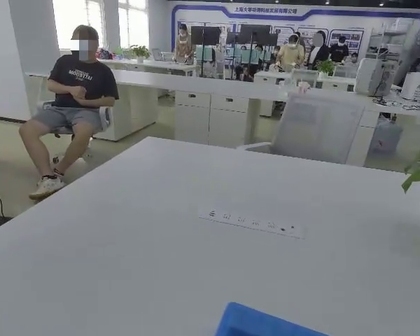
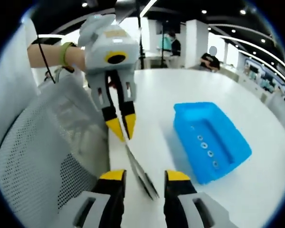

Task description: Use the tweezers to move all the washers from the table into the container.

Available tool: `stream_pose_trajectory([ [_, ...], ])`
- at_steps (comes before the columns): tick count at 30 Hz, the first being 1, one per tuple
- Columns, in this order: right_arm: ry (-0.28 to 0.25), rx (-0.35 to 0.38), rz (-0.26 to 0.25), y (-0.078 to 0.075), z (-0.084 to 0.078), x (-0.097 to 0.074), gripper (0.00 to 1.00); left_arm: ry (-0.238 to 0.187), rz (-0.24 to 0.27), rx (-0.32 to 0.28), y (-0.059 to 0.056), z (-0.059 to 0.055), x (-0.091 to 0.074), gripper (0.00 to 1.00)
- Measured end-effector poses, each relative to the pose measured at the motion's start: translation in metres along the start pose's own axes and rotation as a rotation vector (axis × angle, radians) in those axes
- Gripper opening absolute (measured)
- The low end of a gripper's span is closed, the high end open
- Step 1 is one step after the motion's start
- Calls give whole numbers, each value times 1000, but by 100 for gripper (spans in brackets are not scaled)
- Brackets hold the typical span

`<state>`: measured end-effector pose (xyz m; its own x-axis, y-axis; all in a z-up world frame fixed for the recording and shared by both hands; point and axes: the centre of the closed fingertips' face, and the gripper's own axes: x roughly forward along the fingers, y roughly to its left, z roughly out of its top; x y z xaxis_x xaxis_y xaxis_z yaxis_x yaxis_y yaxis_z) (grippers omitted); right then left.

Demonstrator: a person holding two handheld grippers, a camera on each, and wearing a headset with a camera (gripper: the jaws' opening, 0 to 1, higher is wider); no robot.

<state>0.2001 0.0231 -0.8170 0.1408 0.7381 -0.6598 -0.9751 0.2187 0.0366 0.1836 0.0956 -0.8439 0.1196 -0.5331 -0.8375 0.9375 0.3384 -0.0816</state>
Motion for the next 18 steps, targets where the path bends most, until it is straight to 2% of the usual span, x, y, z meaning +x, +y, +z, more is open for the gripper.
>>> stream_pose_trajectory([
  [3,-39,45,-55,-10,6,-14,32,-31,51,-31,7,-1,-9,11],
  [4,-55,58,-89,-16,8,-20,33,-37,59,-36,9,-1,-11,13],
  [6,-76,69,-130,-23,12,-28,36,-67,100,-66,15,1,-19,17],
  [8,-108,85,-179,-31,16,-39,39,-115,143,-96,21,5,-29,20],
  [12,-182,133,-277,-48,21,-64,46,-235,268,-181,36,14,-58,29],
  [13,-195,143,-296,-52,21,-69,49,-279,309,-199,40,17,-67,33],
  [15,-229,180,-344,-60,20,-82,56,-337,360,-234,46,20,-81,39],
  [18,-290,216,-423,-73,20,-104,63,-463,444,-298,54,28,-108,44],
])
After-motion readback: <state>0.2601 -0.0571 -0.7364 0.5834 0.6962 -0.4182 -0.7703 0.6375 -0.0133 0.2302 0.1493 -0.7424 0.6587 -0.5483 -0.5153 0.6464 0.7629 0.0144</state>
